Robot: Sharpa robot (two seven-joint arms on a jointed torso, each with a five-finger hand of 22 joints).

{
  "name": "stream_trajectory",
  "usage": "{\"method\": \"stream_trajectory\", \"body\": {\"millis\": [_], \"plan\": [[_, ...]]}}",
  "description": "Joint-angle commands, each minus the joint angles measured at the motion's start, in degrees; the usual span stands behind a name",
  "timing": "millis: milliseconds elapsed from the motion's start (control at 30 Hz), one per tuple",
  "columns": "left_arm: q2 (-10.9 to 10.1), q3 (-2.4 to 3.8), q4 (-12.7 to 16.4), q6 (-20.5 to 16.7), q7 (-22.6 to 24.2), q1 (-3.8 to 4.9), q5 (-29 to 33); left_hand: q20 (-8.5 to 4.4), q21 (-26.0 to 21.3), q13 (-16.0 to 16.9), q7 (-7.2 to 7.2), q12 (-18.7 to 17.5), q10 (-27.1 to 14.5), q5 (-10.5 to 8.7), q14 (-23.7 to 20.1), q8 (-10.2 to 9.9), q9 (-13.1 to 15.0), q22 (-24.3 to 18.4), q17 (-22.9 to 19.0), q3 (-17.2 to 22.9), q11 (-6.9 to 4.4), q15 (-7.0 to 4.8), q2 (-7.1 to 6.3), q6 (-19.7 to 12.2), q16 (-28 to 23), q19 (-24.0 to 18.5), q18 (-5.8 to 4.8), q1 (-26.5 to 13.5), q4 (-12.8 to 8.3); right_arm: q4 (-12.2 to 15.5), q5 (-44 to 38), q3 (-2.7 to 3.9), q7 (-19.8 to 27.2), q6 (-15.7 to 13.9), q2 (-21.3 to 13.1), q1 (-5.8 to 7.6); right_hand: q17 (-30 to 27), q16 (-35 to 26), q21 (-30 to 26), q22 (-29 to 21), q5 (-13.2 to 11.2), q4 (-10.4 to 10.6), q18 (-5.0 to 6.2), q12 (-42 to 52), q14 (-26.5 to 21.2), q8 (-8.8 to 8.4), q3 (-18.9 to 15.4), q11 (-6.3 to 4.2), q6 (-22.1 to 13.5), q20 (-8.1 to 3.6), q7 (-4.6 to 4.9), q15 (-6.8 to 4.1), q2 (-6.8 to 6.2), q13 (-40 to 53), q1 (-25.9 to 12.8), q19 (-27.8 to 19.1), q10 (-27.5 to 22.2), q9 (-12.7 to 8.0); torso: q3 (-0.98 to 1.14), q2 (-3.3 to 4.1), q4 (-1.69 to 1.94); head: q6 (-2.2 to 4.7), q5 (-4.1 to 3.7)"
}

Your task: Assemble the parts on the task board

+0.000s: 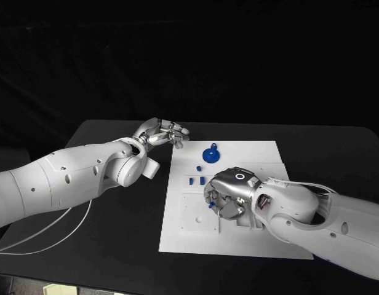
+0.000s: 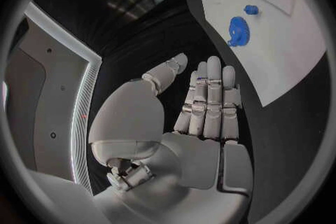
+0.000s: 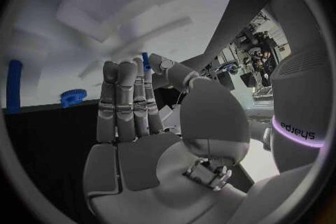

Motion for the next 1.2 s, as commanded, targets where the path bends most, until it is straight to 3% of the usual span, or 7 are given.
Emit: {"method": "stream_trajectory", "body": {"millis": [33,600,700,967,1200], "plan": [[0.0,0.03,0.1,0.7,0.2,0.05,0.3,-0.33,-0.3,-0.1,-0.07,-0.3,0.2,0.07,0.4,0.3,-0.1,0.1,0.1,-0.4,0.1,0.05,0.55,-0.5,-0.4,0.0,0.07,-0.1,0.0,0.7,-3.0,-0.06,-1.0,2.1,0.4,0.11,-0.1,0.3,0.2,0.1,0.3,0.0,0.86,0.2,-0.2,0.29,0.1,0.01,0.2,-0.03,-0.29,-0.42,-0.04,0.0,0.3,0.3,0.5,0.1,-0.02,-0.01,-0.03,-0.11,-0.04],[0.0,0.03,0.3,0.9,0.0,0.05,0.2,-0.31,-0.4,-0.1,-0.06,-0.4,0.2,0.04,0.4,0.3,-0.1,0.1,0.3,-0.4,0.12,0.07,0.54,-0.5,-0.6,0.0,0.06,-0.1,0.0,0.1,-3.8,-0.09,-2.5,6.2,1.8,0.63,-0.3,0.7,0.2,0.2,0.3,0.8,0.87,0.0,-0.4,0.13,0.4,0.09,0.0,0.09,-0.21,-0.34,-0.39,0.2,0.0,0.1,0.3,0.4,-0.03,0.0,0.03,-0.33,-0.22],[-0.1,0.03,0.3,0.9,0.0,0.05,0.2,-0.31,-0.4,-0.1,-0.06,-0.4,0.2,0.02,0.4,0.3,-0.1,0.1,0.4,-0.5,0.13,0.08,0.53,-0.5,-0.6,-0.1,0.06,-0.1,0.0,-0.2,-3.6,-0.1,-2.7,6.3,1.8,0.67,-0.7,0.8,0.1,0.2,1.7,1.6,0.87,-0.3,-0.7,-0.09,0.6,0.2,-0.3,0.25,-0.11,-0.2,-0.96,0.4,-0.4,-0.3,0.0,0.6,-0.04,0.0,0.02,-0.36,-0.24],[-0.1,0.03,0.3,1.0,-0.2,0.05,0.2,-0.3,-0.4,-0.1,-0.04,-0.4,0.2,-0.01,0.3,0.3,-0.1,0.2,0.5,-0.5,0.14,0.09,0.53,-0.6,-0.7,-0.1,0.05,-0.1,0.0,0.5,-4.3,-0.1,-2.4,2.7,1.7,0.67,-1.0,1.0,0.2,0.3,1.8,1.5,0.87,-0.4,-0.8,-0.05,0.9,0.16,-0.1,0.19,-0.19,-0.28,-0.99,0.6,-0.1,-0.3,0.2,0.8,0.08,0.02,0.04,-0.36,-0.33],[-0.1,0.03,0.3,1.0,-0.1,0.05,0.2,-0.28,-0.4,-0.1,-0.02,-0.5,0.2,-0.04,0.3,0.3,-0.1,0.2,0.7,-0.5,0.16,0.11,0.53,-0.6,-0.8,-0.1,0.04,-0.1,0.0,1.1,-4.5,-0.11,-2.2,1.8,1.4,0.66,-1.1,1.6,0.6,0.5,1.6,1.4,0.87,-0.3,-0.5,0.11,1.1,-0.03,0.3,0.0,-0.36,-0.46,-1.12,1.0,0.0,0.1,0.6,1.2,0.06,0.01,0.0,-0.37,-0.28]]}}
